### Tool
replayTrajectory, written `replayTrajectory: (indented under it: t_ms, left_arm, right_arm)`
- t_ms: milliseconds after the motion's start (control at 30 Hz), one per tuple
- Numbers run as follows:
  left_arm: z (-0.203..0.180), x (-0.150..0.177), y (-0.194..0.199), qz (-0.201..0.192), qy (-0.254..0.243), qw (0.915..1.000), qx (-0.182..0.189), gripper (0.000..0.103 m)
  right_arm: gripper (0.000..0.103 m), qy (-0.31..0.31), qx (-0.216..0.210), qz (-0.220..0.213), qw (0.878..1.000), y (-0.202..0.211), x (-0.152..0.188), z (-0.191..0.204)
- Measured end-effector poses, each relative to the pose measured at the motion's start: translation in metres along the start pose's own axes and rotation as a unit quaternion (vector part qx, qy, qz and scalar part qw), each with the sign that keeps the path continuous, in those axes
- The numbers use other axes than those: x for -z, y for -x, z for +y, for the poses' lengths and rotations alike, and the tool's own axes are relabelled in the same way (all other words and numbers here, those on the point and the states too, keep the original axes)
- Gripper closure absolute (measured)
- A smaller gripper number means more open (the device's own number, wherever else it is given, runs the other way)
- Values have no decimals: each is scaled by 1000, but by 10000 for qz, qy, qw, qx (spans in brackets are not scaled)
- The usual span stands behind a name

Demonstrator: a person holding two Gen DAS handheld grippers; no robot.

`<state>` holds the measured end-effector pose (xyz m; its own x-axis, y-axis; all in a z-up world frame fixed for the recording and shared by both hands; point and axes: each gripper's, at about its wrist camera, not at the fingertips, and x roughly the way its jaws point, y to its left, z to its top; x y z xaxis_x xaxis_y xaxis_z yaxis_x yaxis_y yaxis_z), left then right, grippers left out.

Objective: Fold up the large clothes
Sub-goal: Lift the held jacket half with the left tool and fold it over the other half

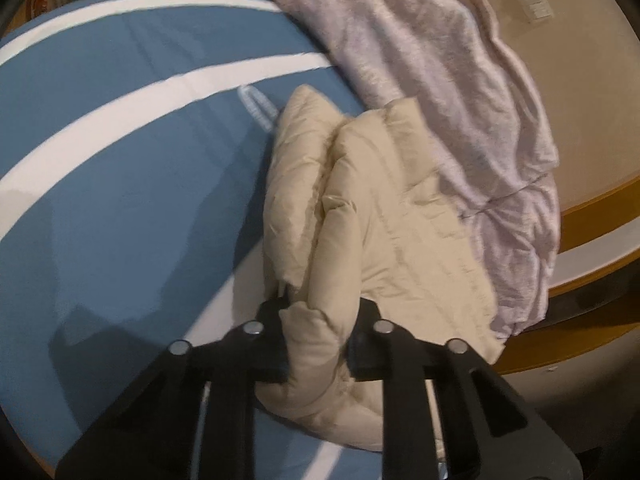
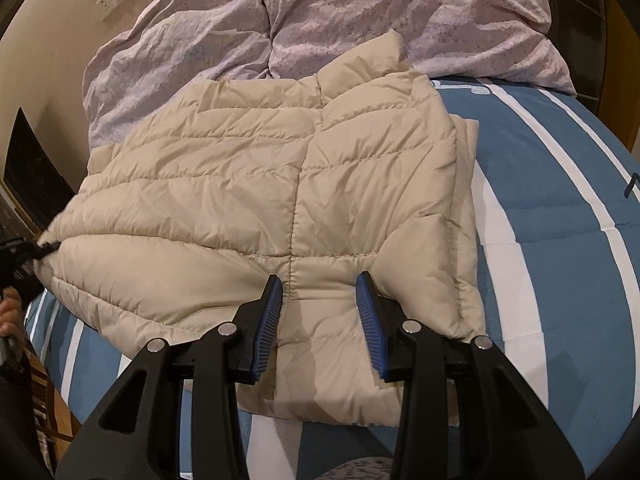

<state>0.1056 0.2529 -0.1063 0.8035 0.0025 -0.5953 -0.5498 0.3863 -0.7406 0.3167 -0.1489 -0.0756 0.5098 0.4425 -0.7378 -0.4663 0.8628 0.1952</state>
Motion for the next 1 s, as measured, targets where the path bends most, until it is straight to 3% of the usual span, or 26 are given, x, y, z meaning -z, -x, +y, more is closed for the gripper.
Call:
replayTrajectory:
  t_ms: [300,467,767,1000]
  left_arm:
    - [-66,-3,32,-186,-279,9939,1048,88]
    - [-112,7,38,-113,-595,9878,1437,88]
    - [-198,56,19,406,-1324,9719,1904,88]
    - [-233,98,-9,932,-1572,9587,2178,88]
  right_arm:
    - [62,36,-27,10,10000,-1,0,-1]
    - [62,73,-3,26,10000,-1,0,0]
    - [62,41,0,46,10000,-4,-1,1]
    - [62,-28,-53,34,10000,-4,0,-1]
